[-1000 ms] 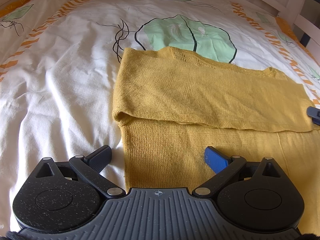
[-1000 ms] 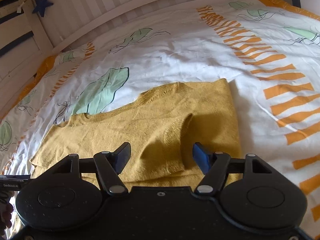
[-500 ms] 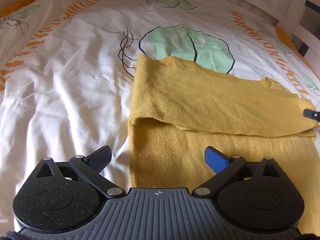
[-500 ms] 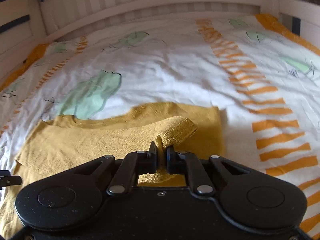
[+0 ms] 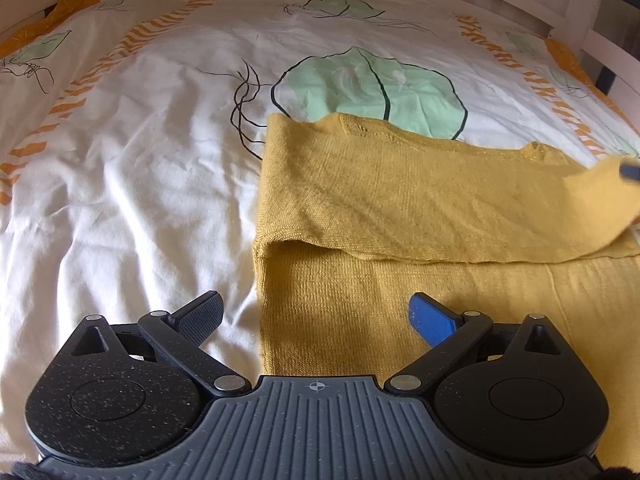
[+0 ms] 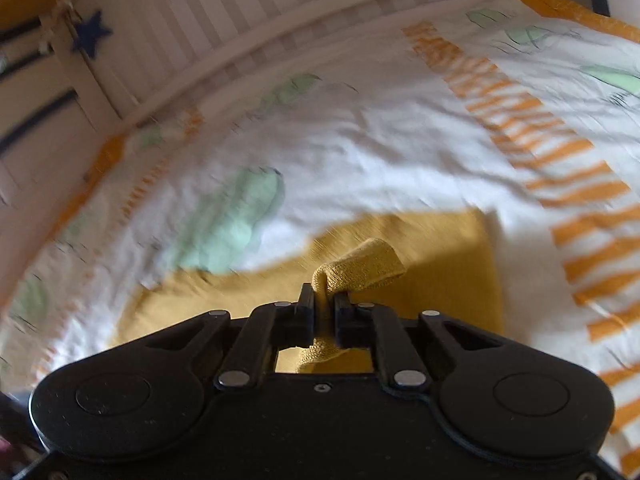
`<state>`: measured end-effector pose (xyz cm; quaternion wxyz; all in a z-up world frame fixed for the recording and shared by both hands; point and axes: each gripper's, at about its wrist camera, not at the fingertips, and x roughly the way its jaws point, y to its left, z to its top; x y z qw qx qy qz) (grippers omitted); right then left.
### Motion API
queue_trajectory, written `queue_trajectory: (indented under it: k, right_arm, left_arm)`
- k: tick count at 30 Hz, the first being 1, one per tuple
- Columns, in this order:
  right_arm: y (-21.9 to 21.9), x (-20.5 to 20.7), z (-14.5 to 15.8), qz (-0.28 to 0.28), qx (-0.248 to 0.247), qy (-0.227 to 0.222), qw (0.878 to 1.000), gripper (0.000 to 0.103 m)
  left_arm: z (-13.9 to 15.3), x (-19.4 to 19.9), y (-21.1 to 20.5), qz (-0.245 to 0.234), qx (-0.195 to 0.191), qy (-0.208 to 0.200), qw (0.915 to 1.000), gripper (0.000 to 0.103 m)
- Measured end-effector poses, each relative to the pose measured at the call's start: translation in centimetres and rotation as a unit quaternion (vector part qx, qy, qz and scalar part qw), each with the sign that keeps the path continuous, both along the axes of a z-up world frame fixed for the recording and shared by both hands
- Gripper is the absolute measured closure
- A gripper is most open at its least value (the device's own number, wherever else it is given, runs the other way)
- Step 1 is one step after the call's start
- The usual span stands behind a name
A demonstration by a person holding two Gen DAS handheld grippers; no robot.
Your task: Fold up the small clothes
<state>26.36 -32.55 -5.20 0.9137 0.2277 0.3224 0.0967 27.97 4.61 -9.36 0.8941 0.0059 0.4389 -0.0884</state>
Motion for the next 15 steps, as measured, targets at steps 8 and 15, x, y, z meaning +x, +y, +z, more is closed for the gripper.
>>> queue_trajectory:
  k: [8, 15]
  right_arm:
    - [3.1, 4.3, 10.3, 0.069, 0.099, -0.089, 0.989, 0.087]
    - [6.1, 5.7, 13.9, 0.108, 0.093, -0.117, 0.983, 0.087]
  left_arm:
    - [0.4, -1.7, -0.5, -0.053, -0.097, -0.016, 0.9937, 0.003]
    - [-0.3, -1.5, -4.0, -0.143, -0.072, -0.041, 0.9863, 0.003]
